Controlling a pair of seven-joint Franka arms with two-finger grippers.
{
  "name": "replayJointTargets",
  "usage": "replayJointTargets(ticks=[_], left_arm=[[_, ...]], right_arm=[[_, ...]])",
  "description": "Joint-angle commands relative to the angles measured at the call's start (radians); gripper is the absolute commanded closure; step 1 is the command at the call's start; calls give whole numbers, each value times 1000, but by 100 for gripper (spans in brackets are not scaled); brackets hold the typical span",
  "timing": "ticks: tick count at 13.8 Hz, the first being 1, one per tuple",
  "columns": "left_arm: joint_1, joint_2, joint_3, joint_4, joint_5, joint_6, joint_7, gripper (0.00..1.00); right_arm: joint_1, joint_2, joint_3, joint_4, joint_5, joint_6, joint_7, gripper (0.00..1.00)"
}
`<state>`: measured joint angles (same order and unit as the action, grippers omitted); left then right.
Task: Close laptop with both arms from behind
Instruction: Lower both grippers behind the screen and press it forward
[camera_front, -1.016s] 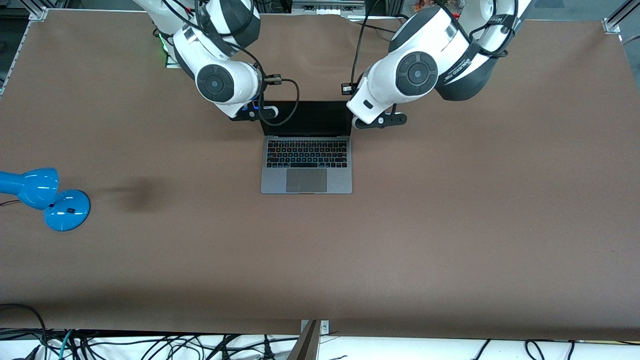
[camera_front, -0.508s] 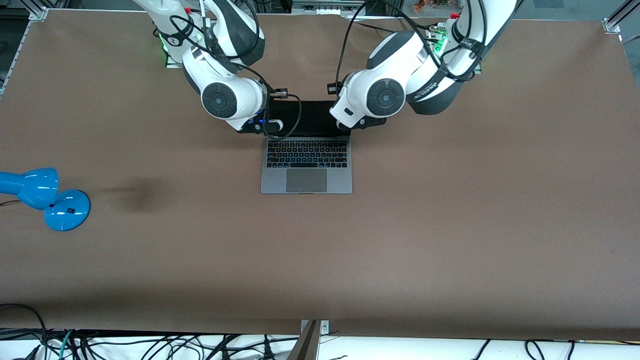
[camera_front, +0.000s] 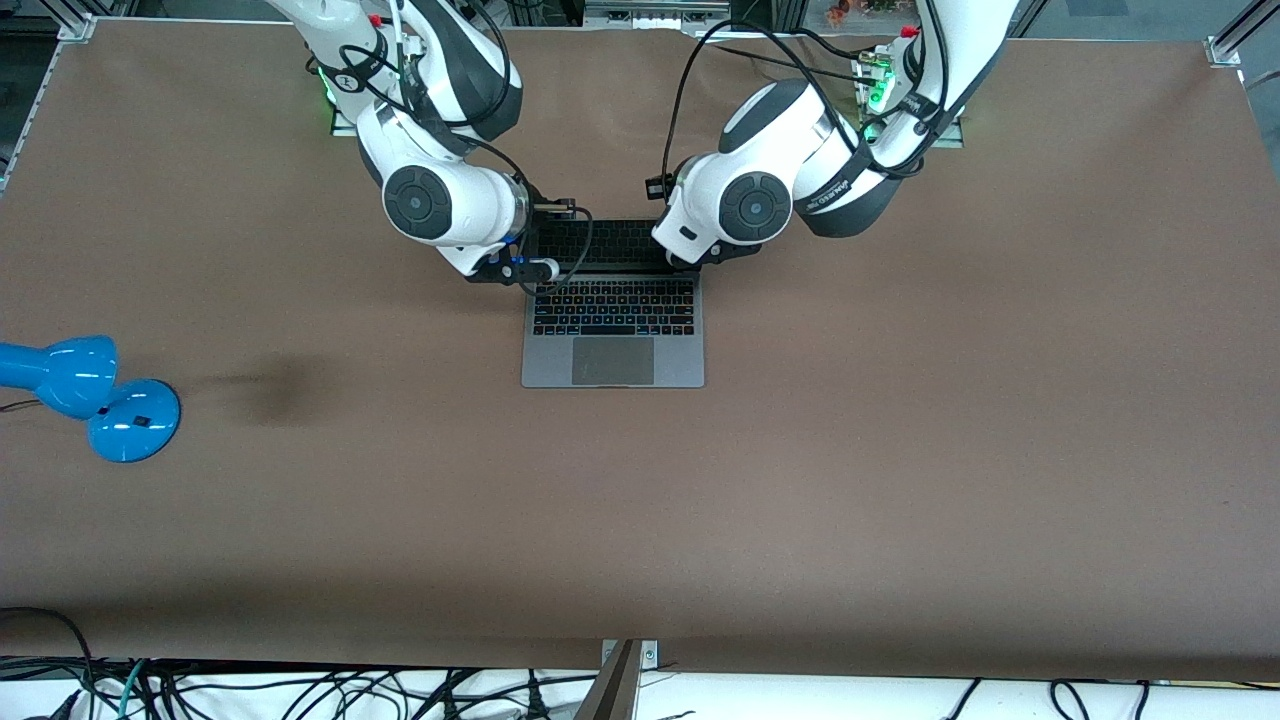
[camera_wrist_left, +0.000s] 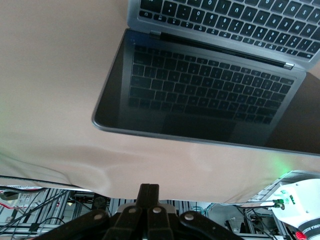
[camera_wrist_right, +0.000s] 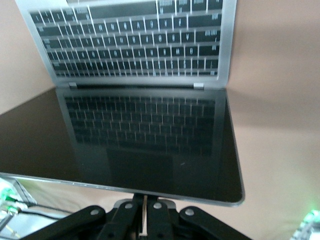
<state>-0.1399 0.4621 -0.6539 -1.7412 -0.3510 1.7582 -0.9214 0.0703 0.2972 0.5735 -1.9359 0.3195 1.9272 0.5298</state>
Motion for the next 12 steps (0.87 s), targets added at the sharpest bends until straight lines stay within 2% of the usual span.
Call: replayJointTargets(ticks=[1,8,12], left_arm=[[-1,27,8,9,3,42,-16,100],[-1,55,59,75,64,76,-14,100],[-1,118,66,144,113,78,-17,100]], right_arm=[[-4,11,-4,2,-22,45,-4,93],[-6,66,-46,15,-28,150,-50,93],[-6,102,-75,18,-27,206,-115,93]])
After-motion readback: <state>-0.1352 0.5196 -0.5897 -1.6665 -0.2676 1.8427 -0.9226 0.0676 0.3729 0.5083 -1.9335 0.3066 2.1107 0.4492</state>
